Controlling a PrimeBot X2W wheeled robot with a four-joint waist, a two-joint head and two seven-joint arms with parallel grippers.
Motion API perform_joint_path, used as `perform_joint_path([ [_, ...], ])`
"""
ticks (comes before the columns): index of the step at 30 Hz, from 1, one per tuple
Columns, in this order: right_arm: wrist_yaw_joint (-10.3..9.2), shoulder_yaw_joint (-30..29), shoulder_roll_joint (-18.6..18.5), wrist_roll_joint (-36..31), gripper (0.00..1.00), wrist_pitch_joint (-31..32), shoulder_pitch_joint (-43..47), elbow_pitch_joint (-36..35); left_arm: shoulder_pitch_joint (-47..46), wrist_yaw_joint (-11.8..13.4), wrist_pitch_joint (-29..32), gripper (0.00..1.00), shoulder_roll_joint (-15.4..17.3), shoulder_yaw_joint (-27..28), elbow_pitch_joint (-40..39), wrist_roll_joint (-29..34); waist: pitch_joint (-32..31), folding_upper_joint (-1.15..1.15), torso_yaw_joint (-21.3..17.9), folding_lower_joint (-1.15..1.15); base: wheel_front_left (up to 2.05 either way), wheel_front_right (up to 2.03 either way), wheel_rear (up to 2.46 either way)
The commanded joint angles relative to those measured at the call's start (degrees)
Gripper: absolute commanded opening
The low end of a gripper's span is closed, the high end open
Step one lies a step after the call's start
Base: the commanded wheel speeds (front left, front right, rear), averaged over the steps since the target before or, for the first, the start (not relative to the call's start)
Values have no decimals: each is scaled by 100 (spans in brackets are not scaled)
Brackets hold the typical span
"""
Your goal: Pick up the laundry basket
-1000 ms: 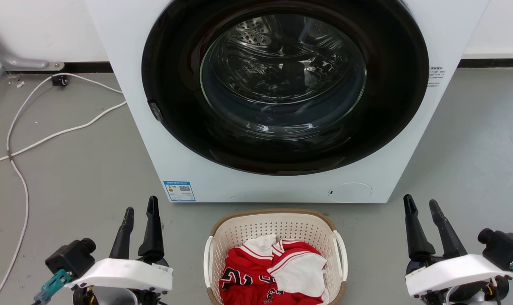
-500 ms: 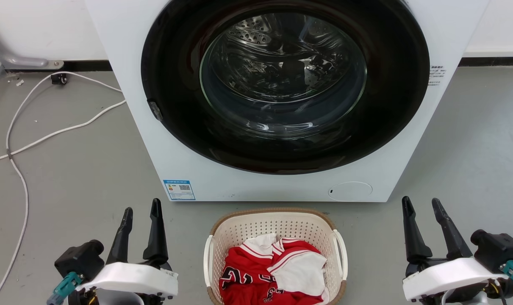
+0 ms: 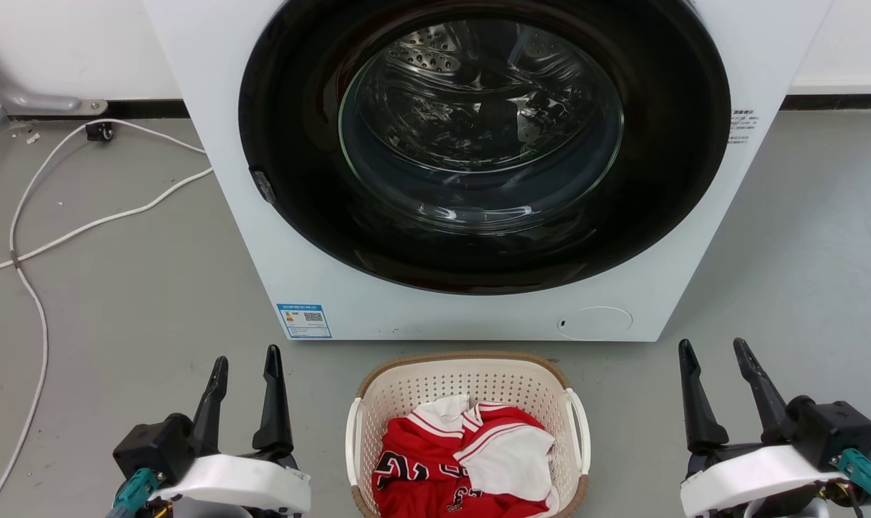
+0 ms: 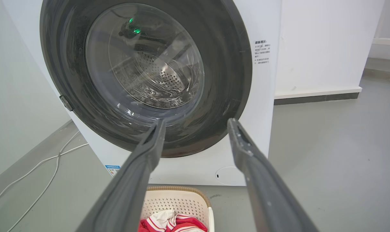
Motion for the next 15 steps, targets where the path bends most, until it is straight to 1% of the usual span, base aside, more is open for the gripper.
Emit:
perform_joint_path([
  [1, -2, 7, -21, -145, 100, -63, 32, -17, 29, 41, -54, 100, 16, -15, -24, 141, 2, 0, 3, 0, 0, 0, 0],
  [15, -2, 18, -21, -800, 100, -237, 67, 35, 109, 120, -227, 100, 18, -88, -5, 773, 12, 0, -5, 0, 0, 0, 0],
])
